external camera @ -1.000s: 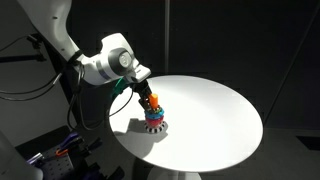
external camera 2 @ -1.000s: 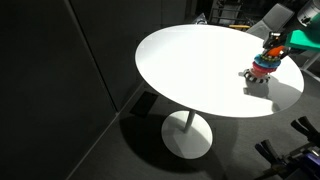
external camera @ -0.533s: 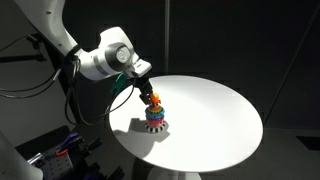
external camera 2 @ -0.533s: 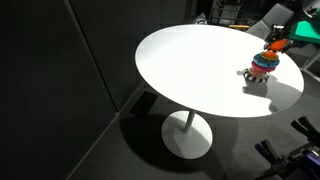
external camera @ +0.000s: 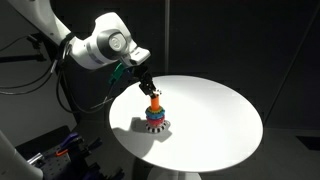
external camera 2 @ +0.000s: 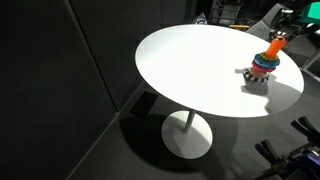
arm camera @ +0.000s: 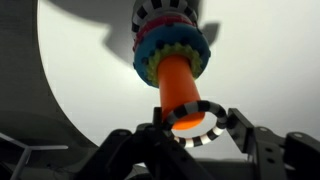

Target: Remove the black and white striped ring from the ring stacking rack and place it in the table

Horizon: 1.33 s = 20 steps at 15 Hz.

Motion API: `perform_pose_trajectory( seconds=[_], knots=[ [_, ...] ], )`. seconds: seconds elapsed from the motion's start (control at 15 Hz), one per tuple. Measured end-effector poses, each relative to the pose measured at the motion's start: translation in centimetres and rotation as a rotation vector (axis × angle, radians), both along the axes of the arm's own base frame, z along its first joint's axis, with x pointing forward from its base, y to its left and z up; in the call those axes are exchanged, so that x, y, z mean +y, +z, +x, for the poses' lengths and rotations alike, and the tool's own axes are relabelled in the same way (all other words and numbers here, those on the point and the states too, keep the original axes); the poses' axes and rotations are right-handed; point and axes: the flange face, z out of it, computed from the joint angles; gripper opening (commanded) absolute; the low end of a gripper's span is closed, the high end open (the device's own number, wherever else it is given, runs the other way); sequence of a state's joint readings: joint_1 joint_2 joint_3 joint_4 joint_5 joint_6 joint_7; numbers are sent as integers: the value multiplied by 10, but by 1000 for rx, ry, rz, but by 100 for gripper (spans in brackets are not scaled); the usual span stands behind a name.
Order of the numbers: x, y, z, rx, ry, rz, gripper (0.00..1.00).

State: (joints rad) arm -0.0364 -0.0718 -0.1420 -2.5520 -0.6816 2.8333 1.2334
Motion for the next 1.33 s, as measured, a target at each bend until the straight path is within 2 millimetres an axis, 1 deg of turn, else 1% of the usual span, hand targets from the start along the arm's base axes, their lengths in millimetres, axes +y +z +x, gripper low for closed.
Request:
perform_pose_trajectory(
  seconds=[0.27, 0.4, 0.53, 0.8, 1.0, 1.13, 1.33],
  knots=[
    [0, 20, -1, -17, -22, 2, 41],
    [-4, 25, -4, -10, -39, -6, 41],
    [-13, 25, -6, 7, -65, -13, 41],
    [-47, 20, -14, 38, -143, -24, 41],
    [-71, 11, -20, 62, -199, -24, 41],
    [-83, 2, -24, 83, -227, -21, 41],
    [-96, -19, -28, 128, -253, -15, 41]
  ],
)
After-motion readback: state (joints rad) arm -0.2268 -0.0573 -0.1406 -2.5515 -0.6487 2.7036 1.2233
